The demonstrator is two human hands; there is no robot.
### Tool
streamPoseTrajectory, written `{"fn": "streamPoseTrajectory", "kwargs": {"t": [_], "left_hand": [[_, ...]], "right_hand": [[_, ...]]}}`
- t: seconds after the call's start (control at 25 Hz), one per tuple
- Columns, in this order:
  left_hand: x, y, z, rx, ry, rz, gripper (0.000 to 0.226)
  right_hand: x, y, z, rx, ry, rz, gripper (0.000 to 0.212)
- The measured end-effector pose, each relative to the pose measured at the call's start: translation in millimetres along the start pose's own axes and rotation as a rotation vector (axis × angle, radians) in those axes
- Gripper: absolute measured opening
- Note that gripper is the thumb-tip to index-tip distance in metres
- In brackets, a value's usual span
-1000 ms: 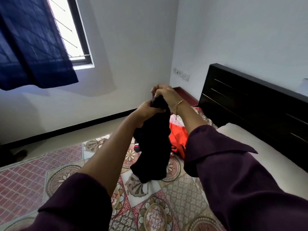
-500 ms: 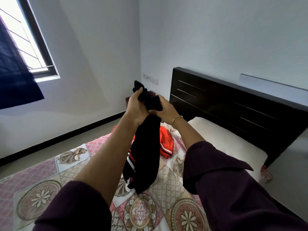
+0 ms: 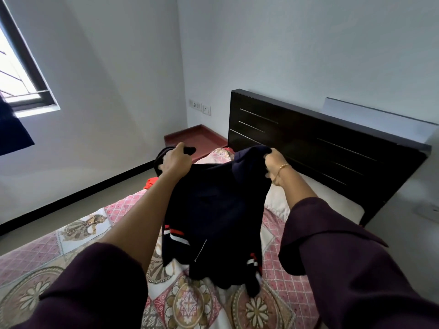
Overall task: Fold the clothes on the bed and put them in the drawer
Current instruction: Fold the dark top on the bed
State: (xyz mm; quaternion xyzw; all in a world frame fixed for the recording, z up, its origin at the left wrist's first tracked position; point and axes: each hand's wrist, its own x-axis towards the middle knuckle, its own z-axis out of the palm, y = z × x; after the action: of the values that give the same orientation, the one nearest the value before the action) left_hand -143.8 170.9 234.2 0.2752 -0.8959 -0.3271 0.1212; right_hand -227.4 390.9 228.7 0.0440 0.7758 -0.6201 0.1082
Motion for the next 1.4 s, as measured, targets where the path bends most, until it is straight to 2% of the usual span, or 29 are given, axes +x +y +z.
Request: {"fn": "streamPoseTrajectory", "kwargs": {"t": [0.08,0.2,0.28,0.4,0.44,0.52,0.64,0.68,0.76,0.84,0.92,0.96,1.0,1.08,1.2,1.28,1.4], "left_hand": [[18.3,2.2,16.6,0.107,-0.010,0.117,0.032],[35.6,21.7,24.0,0.045,0.143,0.235,0.022],[41.4,29.9,18.8,-0.136,0.294,0.294,0.021],[28.0,18.5,9.6,-0.394,0.466,0.422,0.039],[16.7,10.6,11.2,-0.431,0.497,0.433,0.043],[-16.3,-18.4,26.1,-0.406,0.493,0.406,0.046],[-82.0,-86.1,65.0,-0.191,0.309,0.369,0.040],[-106.8,-114.7,78.7,-0.112,0.233,0.410,0.036],[-155.4,-176.2,103.7,0.106,0.048,0.481,0.032],[-194.7,-230.3,125.7,0.386,-0.319,0.372,0.030],[-225.4,-282.3,146.3,0.621,-0.673,0.214,0.042],[-240.2,-301.9,153.2,0.688,-0.813,0.147,0.050],[-252.9,-315.5,158.4,0.739,-0.881,0.106,0.056],[-266.7,-325.4,163.3,0.780,-0.818,0.087,0.063],[-255.9,-308.5,169.1,0.710,-0.602,0.129,0.051],[-236.2,-288.1,177.4,0.629,-0.570,0.119,0.039],[-202.0,-258.6,195.6,0.582,-0.558,0.137,0.033]], "right_hand": [[14.4,1.6,-7.3,-0.045,-0.036,-0.089,0.028],[32.7,-12.5,-22.2,-0.060,0.041,-0.309,0.023],[32.1,-22.7,-31.2,-0.043,0.183,-0.442,0.016],[3.2,-17.1,-37.1,0.032,0.497,-0.592,0.015],[-8.8,-6.1,-37.2,0.036,0.578,-0.609,0.018],[-36.9,35.8,-34.9,-0.049,0.673,-0.523,0.032],[-83.2,127.6,-23.8,-0.284,0.663,-0.215,0.060],[-103.3,160.9,-18.3,-0.371,0.615,-0.120,0.062],[-141.4,232.6,-5.8,-0.580,0.440,0.109,0.053],[-171.5,305.0,5.0,-0.772,0.183,0.399,0.046],[-199.5,365.8,11.4,-0.885,-0.050,0.653,0.047],[-211.6,385.7,13.0,-0.902,-0.141,0.737,0.047],[-221.2,399.3,14.0,-0.905,-0.208,0.790,0.047],[-228.1,409.7,16.6,-0.903,-0.242,0.772,0.045],[-209.8,404.6,21.6,-1.027,-0.092,0.576,0.037],[-185.5,391.2,24.6,-1.050,0.006,0.471,0.033],[-139.9,372.9,28.1,-0.877,0.053,0.412,0.028]]}}
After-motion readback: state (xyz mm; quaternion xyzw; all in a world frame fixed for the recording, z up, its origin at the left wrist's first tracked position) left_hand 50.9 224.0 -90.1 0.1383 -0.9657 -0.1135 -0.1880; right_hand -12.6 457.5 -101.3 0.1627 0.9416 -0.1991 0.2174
